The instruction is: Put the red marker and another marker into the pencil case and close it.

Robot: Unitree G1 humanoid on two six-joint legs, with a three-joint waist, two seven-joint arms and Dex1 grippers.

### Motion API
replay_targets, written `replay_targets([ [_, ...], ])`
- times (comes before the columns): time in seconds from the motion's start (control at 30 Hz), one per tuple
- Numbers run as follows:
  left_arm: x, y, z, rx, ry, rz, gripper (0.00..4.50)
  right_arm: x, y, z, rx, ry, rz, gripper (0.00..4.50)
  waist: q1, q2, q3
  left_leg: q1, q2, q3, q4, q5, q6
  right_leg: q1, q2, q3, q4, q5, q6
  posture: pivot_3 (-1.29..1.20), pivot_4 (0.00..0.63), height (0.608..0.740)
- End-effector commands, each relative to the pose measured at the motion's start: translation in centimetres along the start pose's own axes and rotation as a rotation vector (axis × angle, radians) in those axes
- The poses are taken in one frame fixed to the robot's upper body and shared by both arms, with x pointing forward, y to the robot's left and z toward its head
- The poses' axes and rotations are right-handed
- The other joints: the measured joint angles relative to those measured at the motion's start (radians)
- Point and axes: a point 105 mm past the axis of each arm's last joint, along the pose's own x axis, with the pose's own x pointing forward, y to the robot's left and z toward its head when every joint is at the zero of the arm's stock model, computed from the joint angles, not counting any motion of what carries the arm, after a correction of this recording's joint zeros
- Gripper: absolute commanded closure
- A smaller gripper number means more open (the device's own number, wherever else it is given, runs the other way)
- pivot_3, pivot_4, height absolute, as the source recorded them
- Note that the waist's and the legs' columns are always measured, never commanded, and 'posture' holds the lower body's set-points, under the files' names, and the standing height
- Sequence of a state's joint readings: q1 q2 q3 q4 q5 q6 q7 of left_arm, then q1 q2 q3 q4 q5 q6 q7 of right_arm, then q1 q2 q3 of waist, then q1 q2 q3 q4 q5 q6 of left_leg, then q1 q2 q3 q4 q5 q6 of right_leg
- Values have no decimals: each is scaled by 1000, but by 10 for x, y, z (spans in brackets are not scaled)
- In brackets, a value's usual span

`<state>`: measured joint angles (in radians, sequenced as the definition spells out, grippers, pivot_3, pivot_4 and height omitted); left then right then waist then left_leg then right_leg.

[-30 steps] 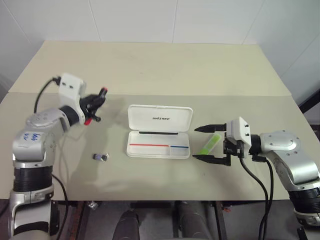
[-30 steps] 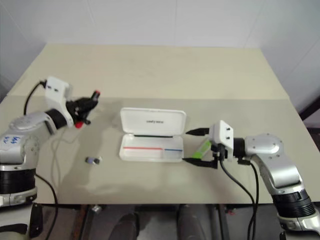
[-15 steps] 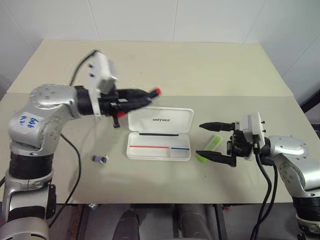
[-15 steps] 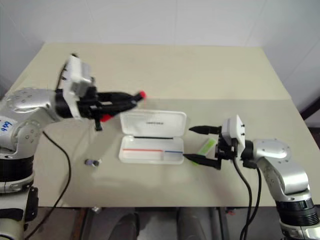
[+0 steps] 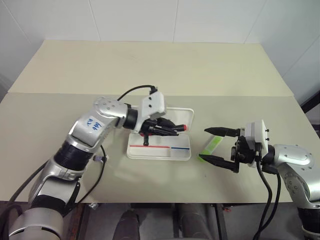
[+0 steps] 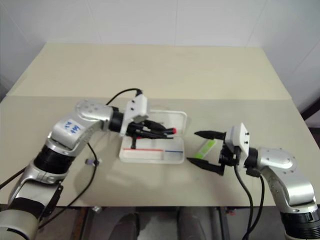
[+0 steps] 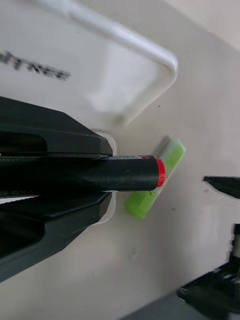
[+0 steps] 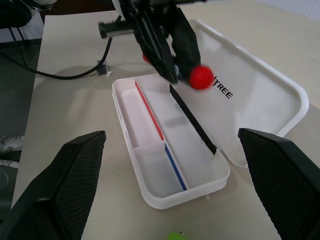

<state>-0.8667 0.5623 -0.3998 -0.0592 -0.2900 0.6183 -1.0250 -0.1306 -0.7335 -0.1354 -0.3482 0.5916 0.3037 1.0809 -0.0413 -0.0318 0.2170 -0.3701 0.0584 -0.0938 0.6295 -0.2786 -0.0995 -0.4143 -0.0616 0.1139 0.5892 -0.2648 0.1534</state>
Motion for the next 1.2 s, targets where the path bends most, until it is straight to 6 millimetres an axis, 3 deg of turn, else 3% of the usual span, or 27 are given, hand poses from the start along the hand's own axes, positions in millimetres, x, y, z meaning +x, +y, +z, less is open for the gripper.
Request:
replay_targets([
  [0.03,1,5,8,64,21,10,3870,-5,0,12,-63,-17,-34,0,1,0,0,0,0,0,0,0,0,0,0,0,0,0,0,0,150,740],
  [0.23,4,9,-7,71,107,29,3870,-8,3,10,-62,-4,-64,0,13,0,0,0,0,0,0,0,0,0,0,0,0,0,0,0,150,740],
  [0.47,9,10,-7,79,119,29,3870,-9,3,10,-63,6,-82,0,14,0,0,0,0,0,1,0,0,0,0,0,0,-1,-2,0,150,740],
  [0.83,11,9,-6,78,106,38,78,-10,-4,7,-54,30,-112,0,13,0,0,0,0,0,1,0,0,0,0,0,1,0,-1,0,150,740],
  [1.03,5,1,1,107,48,20,32,-11,-14,-1,-12,41,-217,0,13,0,0,0,0,0,0,0,0,0,0,0,1,0,-1,0,150,740],
  [1.2,-19,-3,18,144,-157,68,32,-10,-26,-28,82,94,-481,0,14,0,0,1,0,0,0,0,0,0,0,0,3,0,-1,0,150,740],
])
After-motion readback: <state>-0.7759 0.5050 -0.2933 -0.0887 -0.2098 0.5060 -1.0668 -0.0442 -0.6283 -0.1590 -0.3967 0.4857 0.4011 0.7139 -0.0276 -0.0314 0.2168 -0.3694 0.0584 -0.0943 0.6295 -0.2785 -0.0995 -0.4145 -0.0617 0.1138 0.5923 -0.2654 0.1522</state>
